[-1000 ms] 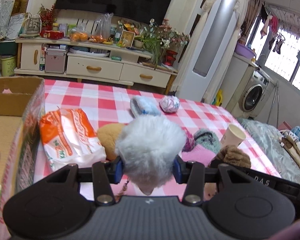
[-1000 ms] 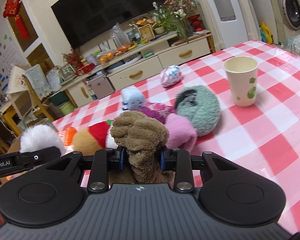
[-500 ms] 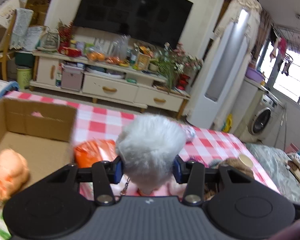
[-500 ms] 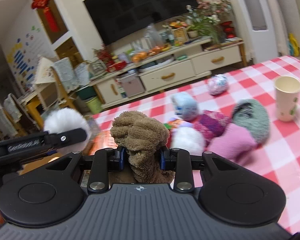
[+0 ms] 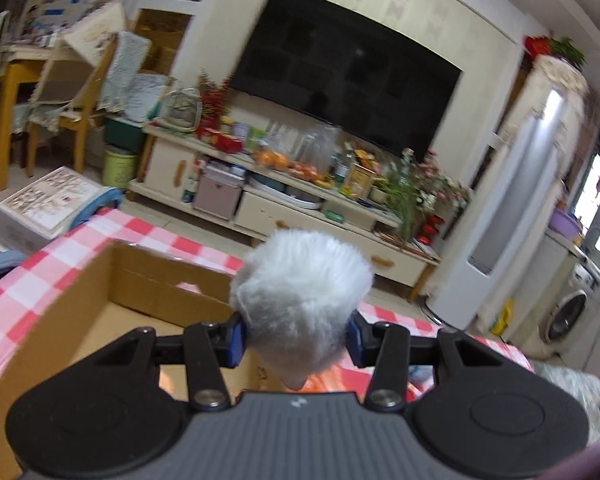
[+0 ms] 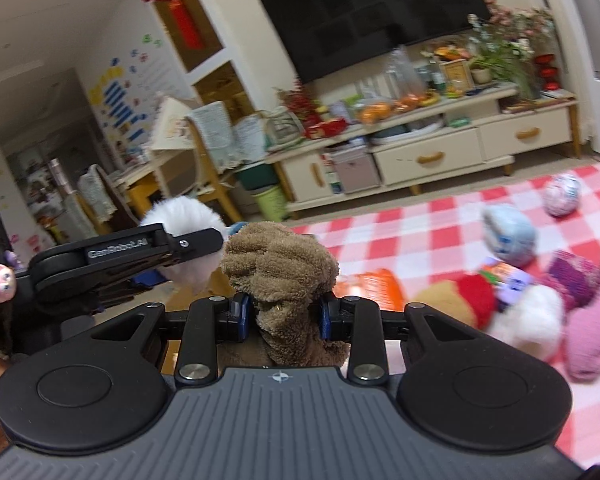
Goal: Organize soft objects
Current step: 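Carry the brown plush in the right tool while the left tool carries the pompom to the box, then open the left tool over the box while the right tool releases the brown plush into it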
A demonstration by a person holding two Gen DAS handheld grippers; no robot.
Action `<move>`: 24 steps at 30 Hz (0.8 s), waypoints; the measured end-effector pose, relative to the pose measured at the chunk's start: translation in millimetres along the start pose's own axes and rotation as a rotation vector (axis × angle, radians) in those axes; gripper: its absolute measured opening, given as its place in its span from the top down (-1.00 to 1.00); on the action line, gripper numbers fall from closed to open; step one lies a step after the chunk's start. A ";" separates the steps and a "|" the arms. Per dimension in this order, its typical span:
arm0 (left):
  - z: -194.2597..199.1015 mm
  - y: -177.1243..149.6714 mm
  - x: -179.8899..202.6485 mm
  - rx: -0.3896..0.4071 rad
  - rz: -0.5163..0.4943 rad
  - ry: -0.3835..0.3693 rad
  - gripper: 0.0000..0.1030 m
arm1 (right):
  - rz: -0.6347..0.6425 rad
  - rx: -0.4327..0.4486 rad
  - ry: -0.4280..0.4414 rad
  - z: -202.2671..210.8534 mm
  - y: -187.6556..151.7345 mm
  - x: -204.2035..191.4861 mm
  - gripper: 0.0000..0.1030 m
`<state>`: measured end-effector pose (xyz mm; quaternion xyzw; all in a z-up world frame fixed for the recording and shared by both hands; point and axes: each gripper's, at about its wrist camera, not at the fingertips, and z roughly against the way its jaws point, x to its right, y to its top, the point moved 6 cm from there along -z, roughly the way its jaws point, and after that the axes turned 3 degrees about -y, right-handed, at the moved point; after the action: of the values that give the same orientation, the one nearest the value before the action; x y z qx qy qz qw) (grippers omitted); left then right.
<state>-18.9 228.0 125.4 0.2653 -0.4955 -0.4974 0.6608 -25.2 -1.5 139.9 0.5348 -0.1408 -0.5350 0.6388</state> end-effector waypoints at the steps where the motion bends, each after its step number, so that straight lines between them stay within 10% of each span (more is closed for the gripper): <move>1: -1.2 0.8 -5.2 -0.001 0.009 0.012 0.10 | 0.006 0.000 0.016 -4.8 0.8 -5.1 0.25; 15: -13.2 -1.1 -52.2 -0.050 0.034 0.183 0.09 | 0.118 -0.103 0.091 -70.4 -22.0 -50.9 0.14; 24: -13.3 -2.2 -50.3 -0.042 -0.013 0.257 -0.44 | 0.159 -0.101 0.043 -73.2 -34.2 -53.2 -0.88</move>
<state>-8.3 271.7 99.0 0.3161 -0.3947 -0.4736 0.7211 -9.0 86.8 103.8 0.5005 -0.1421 -0.4774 0.7081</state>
